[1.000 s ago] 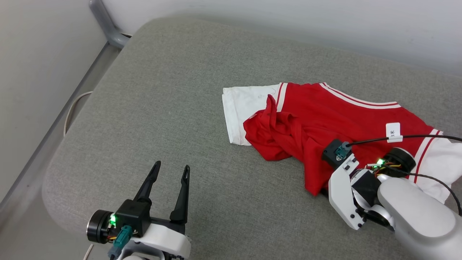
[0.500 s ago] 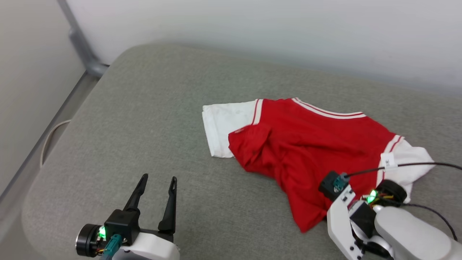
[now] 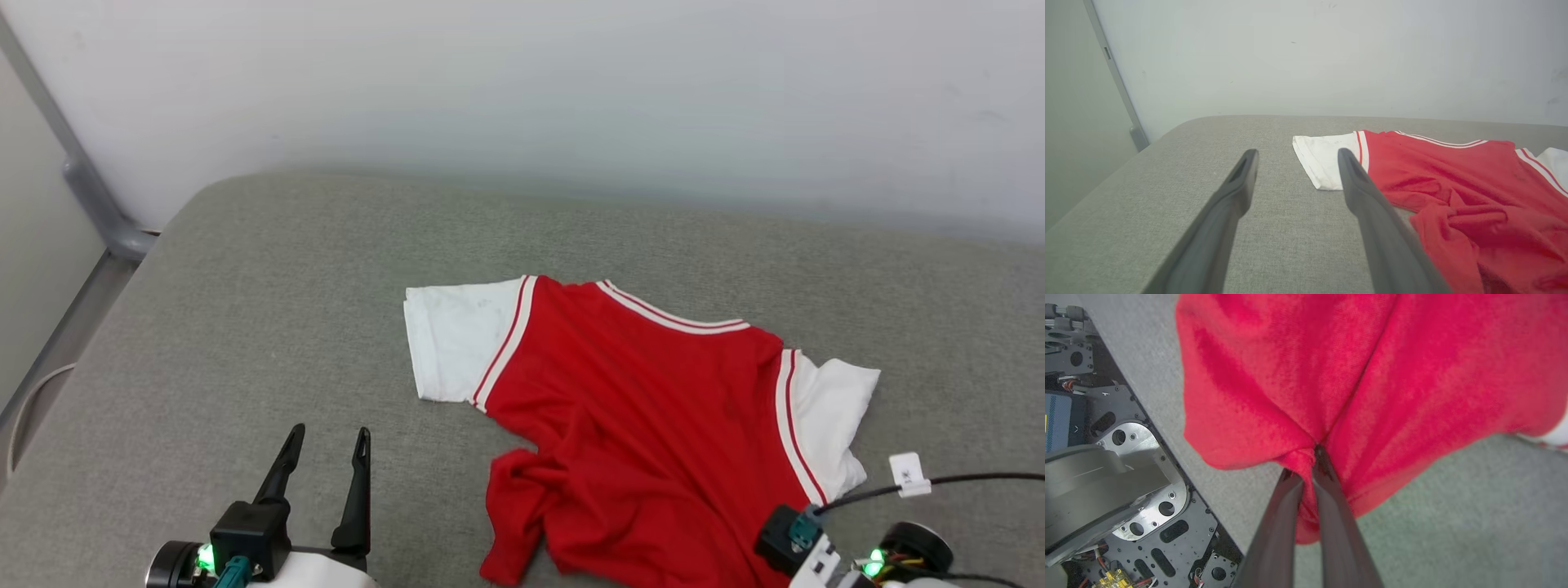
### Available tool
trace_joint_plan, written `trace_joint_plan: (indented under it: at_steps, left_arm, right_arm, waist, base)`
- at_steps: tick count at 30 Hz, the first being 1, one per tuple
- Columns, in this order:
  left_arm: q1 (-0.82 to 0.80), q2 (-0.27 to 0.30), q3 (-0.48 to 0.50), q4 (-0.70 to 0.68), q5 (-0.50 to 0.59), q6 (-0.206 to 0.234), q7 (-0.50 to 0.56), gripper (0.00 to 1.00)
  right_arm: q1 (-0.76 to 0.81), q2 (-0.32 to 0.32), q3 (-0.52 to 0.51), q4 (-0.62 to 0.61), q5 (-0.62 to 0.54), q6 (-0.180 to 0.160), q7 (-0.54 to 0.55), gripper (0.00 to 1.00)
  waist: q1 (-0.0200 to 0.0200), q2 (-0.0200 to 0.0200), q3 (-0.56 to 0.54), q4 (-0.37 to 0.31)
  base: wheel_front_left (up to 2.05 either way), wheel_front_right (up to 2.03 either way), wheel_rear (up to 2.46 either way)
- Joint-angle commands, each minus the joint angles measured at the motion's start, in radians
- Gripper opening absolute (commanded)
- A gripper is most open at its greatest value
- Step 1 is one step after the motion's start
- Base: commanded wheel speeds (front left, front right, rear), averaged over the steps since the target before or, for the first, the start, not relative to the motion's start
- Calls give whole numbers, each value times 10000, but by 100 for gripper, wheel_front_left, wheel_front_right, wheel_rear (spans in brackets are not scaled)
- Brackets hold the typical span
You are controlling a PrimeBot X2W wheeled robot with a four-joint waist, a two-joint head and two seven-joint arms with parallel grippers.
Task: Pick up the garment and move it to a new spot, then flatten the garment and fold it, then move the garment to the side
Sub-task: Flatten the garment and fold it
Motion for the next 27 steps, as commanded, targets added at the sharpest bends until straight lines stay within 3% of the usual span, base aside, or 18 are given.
trace_joint_plan:
  at_steps: [1,6,7,8,13,18,22,27]
  left_arm:
    - [79,38,21,-22,28,-30,-27,100]
    - [146,8,84,-28,50,-61,-27,100]
    - [123,-1,72,-14,65,-77,-27,100]
    - [95,-5,61,4,80,-92,-27,100]
    - [-12,-21,126,-28,86,-100,-27,100]
    - [20,-33,176,-70,107,-142,-27,100]
    - [68,-39,141,-65,156,-200,-27,100]
    - [-163,-52,49,-95,179,-213,-27,100]
  right_arm:
    - [358,-191,51,49,-15,-10,143,0]
    - [923,-433,-589,-559,-177,-12,131,0]
    - [955,-404,-797,-666,-294,-15,-13,76]
    - [997,-345,-1007,-738,-353,-15,-134,100]
    - [1093,-18,-2224,-1155,-712,-12,-922,100]
    - [1395,309,-4122,-1101,-878,-12,-1634,100]
    - [1514,465,-5249,-1051,-1120,-12,-1199,100]
    - [1034,859,-6728,-523,-1425,-11,367,100]
  waist:
    - [1,-1,-42,-79]
    - [1,-1,-15,-314]
    - [1,-1,-1,-347]
    - [1,-1,7,-388]
    - [1,-1,-4,-591]
    - [1,-1,-52,-782]
    - [1,-1,-19,-880]
    - [1,-1,262,-793]
  base:
    - [0,0,0]
    - [0,0,0]
    - [0,0,0]
    - [0,0,0]
    - [0,0,0]
    - [0,0,0]
    - [0,0,0]
    - [0,0,0]
